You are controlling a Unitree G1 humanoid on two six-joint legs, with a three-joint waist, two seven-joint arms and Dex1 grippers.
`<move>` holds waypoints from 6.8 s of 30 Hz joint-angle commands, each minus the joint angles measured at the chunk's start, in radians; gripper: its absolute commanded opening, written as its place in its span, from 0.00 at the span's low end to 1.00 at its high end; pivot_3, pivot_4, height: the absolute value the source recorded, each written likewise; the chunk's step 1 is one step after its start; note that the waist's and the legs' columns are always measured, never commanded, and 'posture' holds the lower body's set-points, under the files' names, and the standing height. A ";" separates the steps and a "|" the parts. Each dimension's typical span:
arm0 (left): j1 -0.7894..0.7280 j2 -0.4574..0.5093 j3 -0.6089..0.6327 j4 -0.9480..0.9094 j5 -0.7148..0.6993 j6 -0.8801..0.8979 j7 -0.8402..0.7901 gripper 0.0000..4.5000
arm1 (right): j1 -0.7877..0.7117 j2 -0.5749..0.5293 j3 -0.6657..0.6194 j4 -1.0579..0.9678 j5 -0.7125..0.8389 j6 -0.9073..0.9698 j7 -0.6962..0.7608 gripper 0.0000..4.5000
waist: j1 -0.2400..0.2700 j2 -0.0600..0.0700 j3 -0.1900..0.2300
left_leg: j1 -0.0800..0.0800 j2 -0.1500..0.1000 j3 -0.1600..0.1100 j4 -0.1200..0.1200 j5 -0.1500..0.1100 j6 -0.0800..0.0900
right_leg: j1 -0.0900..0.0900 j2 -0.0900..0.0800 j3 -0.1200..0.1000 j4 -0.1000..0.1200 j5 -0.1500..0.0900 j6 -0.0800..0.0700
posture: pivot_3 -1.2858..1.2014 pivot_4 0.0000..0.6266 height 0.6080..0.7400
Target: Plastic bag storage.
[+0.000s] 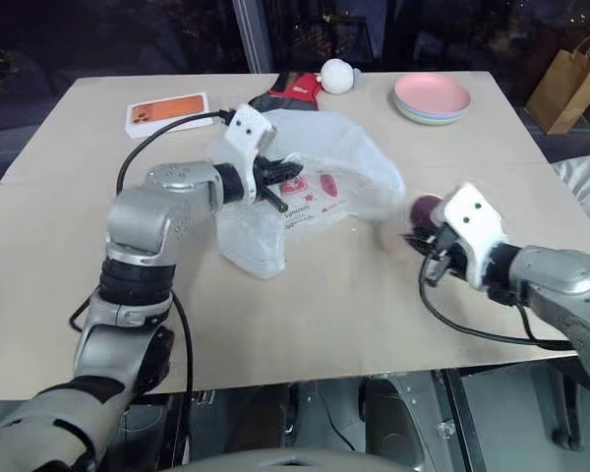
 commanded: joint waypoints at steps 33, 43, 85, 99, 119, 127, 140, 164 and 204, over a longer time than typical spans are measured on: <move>-0.024 -0.045 0.230 -0.075 -0.233 0.216 0.213 0.00 | -0.330 0.588 0.365 0.470 -0.669 -0.409 0.008 0.82 | 0.001 0.000 0.000 | -0.005 -0.001 -0.003 -0.003 0.000 -0.001 | -0.004 -0.002 -0.005 -0.001 0.001 -0.002 | 0.52 0.24 1.00; -0.009 -0.006 0.169 -0.035 -0.230 0.124 0.174 0.00 | -0.130 0.447 0.133 -0.064 -0.550 0.088 -0.142 0.82 | -0.002 0.000 0.000 | -0.001 0.000 -0.003 -0.001 0.000 -0.001 | -0.001 -0.001 -0.004 0.001 0.001 -0.002 | 0.52 0.24 1.00; 0.805 0.608 0.605 -0.396 -0.931 0.303 -0.399 0.61 | -0.226 0.448 0.073 0.303 -0.575 0.030 -0.165 0.00 | -0.002 0.001 0.000 | -0.001 0.001 0.000 -0.003 0.000 -0.001 | -0.002 -0.001 -0.002 -0.002 0.000 -0.003 | 0.52 0.24 1.00; 0.932 0.136 0.385 -0.523 -0.790 0.024 0.094 0.61 | -0.204 0.414 0.072 0.249 -0.558 0.080 -0.149 0.00 | 0.009 0.000 -0.001 | 0.004 0.001 0.003 -0.003 0.000 -0.001 | 0.002 -0.001 0.001 0.000 -0.002 -0.007 | 0.52 0.24 1.00; 0.928 0.062 0.306 -0.474 -0.803 -0.087 0.256 0.61 | -0.203 0.388 0.071 0.236 -0.543 0.118 -0.141 0.00 | 0.003 0.000 -0.001 | 0.006 0.001 0.004 -0.003 0.000 0.000 | 0.003 0.000 0.003 -0.002 -0.003 -0.006 | 0.52 0.24 1.00; 0.820 0.002 0.291 -0.404 -0.857 -0.123 0.287 0.44 | -0.198 0.384 0.069 0.219 -0.546 0.128 -0.145 0.00 | -0.001 0.000 -0.001 | 0.006 0.001 0.004 -0.005 0.000 0.000 | 0.003 0.000 0.003 -0.002 0.000 -0.003 | 0.52 0.24 1.00; 0.034 0.378 0.421 0.232 -1.228 -0.216 0.380 0.01 | -0.739 0.323 -0.063 0.660 -0.505 -0.113 -0.036 0.00 | 0.003 -0.001 0.004 | 0.004 0.001 0.001 -0.004 0.000 0.000 | 0.002 0.001 0.000 -0.003 0.000 -0.003 | 0.52 0.24 1.00; -0.022 0.238 0.308 0.232 -0.696 -0.068 0.052 0.01 | -0.260 0.178 -0.305 -0.041 -0.074 0.339 0.013 0.00 | -0.003 0.006 0.006 | -0.024 0.000 0.001 -0.018 0.003 -0.006 | -0.021 -0.010 -0.018 -0.007 -0.007 -0.010 | 0.52 0.24 1.00; 1.187 0.388 0.357 -0.424 -0.405 -0.550 -0.357 0.97 | 0.827 0.136 -0.408 0.165 -0.510 -0.558 0.311 0.91 | 0.024 -0.002 -0.003 | 0.013 0.001 0.006 -0.001 -0.010 0.003 | 0.016 -0.014 -0.017 -0.004 -0.019 -0.008 | 0.52 0.24 1.00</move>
